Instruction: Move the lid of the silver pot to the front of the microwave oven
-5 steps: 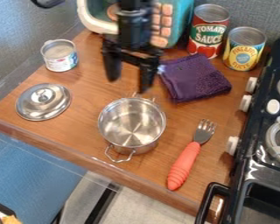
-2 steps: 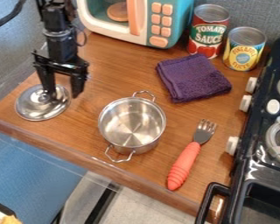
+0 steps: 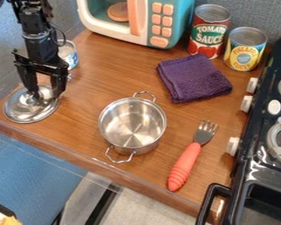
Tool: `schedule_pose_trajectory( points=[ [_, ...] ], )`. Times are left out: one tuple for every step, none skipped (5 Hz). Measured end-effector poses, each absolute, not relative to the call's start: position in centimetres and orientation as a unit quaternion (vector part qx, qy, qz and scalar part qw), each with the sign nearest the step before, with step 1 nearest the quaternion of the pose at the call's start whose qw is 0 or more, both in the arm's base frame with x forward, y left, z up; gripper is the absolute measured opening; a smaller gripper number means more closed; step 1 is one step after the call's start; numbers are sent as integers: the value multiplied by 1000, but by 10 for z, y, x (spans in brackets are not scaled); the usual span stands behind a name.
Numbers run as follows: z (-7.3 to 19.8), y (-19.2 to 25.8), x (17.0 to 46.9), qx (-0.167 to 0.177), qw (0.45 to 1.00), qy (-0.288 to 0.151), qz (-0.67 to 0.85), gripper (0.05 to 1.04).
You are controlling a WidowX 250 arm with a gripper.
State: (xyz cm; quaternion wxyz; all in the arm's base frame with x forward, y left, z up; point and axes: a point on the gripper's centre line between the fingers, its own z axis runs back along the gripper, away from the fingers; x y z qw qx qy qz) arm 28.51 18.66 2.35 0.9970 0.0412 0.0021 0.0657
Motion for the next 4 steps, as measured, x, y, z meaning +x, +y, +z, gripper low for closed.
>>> schedule_pose_trajectory(
  points=[
    [26, 180, 279, 34, 998, -4, 49, 1001],
    [29, 179, 270, 29, 999, -15, 39, 1000],
    [37, 182, 265, 39, 998, -31, 32, 1001],
    [46, 183, 261, 42, 998, -47, 31, 1000]
  ],
)
